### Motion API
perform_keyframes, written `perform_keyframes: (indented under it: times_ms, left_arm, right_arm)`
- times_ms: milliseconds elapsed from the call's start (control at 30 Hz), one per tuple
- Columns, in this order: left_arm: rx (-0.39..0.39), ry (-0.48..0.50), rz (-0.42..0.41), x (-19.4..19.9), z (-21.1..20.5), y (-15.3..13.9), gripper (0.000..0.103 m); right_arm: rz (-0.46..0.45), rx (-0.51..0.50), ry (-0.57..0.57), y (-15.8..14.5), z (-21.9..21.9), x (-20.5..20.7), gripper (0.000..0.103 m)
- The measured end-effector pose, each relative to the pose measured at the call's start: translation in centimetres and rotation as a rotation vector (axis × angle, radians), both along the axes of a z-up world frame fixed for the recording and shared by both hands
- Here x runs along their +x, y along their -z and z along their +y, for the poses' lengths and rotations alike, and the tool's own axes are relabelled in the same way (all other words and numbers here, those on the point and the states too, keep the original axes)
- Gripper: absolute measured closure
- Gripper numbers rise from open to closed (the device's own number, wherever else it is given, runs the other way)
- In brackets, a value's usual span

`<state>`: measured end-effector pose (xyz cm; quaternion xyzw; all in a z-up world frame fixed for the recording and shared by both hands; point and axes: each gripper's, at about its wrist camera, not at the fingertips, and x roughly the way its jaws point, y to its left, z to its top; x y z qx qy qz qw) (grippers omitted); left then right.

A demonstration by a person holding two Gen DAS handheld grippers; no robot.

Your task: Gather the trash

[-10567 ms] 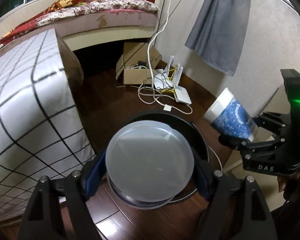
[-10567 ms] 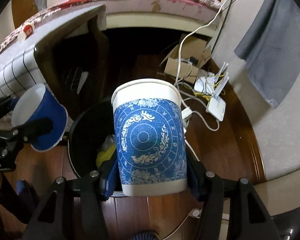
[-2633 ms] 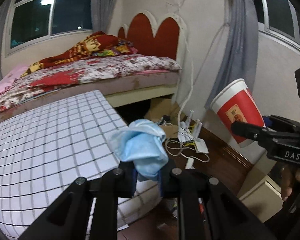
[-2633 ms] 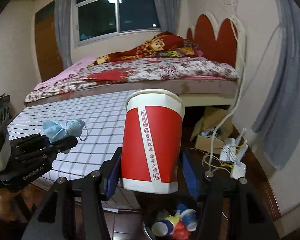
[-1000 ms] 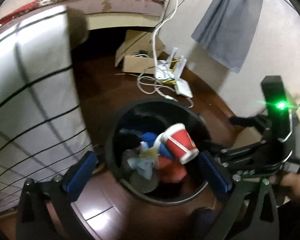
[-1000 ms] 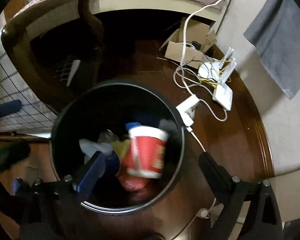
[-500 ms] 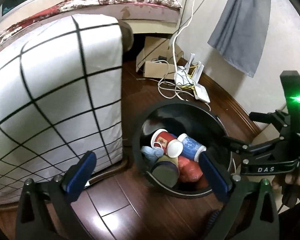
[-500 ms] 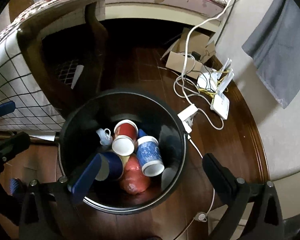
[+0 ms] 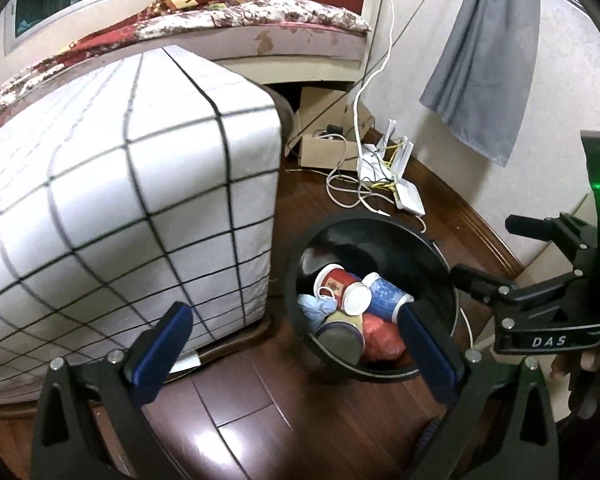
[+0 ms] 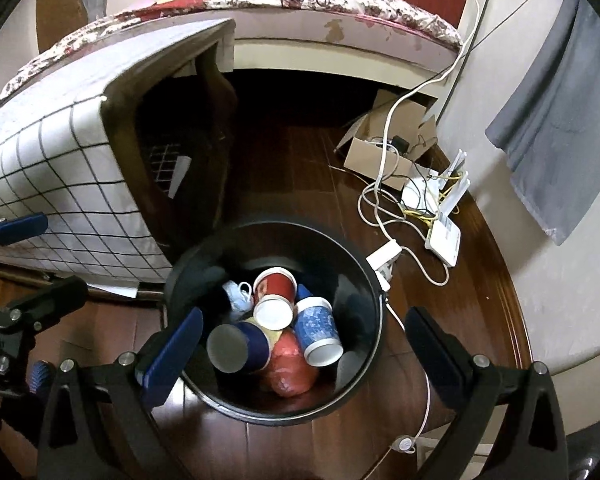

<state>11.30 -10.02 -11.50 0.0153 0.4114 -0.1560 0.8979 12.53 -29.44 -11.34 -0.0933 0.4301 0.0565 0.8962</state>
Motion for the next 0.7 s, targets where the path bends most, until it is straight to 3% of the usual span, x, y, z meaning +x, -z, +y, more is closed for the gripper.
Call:
perform_keyframes:
  times_ms: [133,433,700]
  left_arm:
    - [-0.002,-0.019,-0.039,-1.5,1.1,-2.0,0.001]
    - [0.079,-0.102,-0.109,-4.5,3.1,-6.1,0.001]
    - [0.041,-0.133,-0.178,-7.6,5.2,-9.7,0.001]
  right_arm:
    - [-0.036,-0.002,-0.006,-2.5,1.1,-1.8,0.001]
    - [-0.078,0.023,0.055,-7.4,3.0,-6.2,0.001]
    - [-0.129,0.062,0.077,-11.6,4.7,-9.7,0.001]
